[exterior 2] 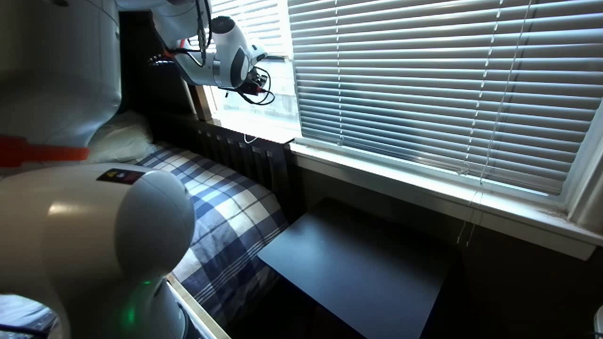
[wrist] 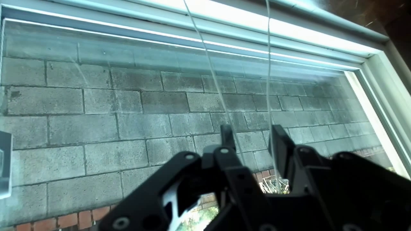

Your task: Pull the white cord on the left side of the window

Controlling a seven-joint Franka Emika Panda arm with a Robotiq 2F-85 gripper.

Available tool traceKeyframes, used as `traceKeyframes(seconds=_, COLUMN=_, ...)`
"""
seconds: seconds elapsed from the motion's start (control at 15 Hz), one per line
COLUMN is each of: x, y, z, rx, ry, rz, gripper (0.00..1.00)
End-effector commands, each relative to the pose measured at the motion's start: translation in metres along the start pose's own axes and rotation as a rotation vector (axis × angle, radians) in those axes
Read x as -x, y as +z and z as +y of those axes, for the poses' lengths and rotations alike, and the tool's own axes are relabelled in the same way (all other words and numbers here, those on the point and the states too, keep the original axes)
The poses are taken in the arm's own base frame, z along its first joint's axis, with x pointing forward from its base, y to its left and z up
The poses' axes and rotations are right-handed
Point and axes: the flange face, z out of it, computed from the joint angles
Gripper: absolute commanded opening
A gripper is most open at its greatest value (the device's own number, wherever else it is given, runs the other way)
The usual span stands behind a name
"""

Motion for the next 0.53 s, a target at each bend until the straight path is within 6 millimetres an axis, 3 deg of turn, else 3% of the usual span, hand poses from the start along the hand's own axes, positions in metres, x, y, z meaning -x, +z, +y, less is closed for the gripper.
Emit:
traceKeyframes(seconds=0.0, x=-0.001, y=0.000, z=-0.004, rx=0.018, ry=0.023, rz=0.006, gripper=0.04)
traceKeyframes(seconds=0.27, x=-0.002, y=-0.004, z=-0.011, rx=0.010, ry=0.035, rz=0.002, gripper=0.00)
traceKeyframes(seconds=0.47, x=0.001, y=-0.004, z=-0.034, rx=-0.058, ry=0.031, rz=-0.012, gripper=0.00)
